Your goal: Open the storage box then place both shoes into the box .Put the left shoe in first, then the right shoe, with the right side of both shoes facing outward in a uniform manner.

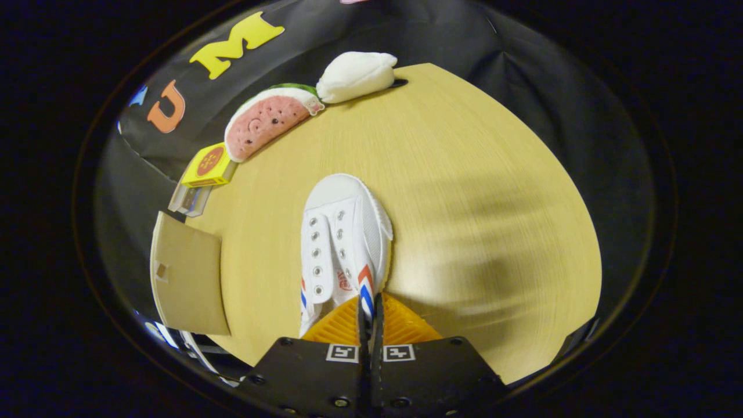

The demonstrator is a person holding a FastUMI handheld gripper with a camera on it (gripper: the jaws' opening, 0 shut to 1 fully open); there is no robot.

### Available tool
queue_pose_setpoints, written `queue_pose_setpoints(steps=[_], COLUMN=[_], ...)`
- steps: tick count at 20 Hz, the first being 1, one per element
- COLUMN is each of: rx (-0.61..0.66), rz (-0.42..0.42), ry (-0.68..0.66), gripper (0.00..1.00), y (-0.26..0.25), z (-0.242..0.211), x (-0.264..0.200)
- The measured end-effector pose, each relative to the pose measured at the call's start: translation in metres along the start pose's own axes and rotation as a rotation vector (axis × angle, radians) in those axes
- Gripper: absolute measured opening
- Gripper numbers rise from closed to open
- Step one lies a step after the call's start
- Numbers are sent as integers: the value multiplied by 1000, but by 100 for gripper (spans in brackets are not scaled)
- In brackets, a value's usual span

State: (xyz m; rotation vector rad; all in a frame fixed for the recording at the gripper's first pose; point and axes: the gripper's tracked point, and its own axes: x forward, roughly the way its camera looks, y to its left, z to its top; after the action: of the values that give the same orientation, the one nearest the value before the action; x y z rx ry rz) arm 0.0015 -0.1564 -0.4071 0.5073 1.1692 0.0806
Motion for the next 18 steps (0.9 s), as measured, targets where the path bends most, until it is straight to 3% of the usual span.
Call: queue_pose_setpoints(steps=[8, 18], rx=[5, -34], rz=[23, 125], ry=[-40, -128], gripper=[0, 0], y=[46, 195], z=[8, 5], x=[-34, -109])
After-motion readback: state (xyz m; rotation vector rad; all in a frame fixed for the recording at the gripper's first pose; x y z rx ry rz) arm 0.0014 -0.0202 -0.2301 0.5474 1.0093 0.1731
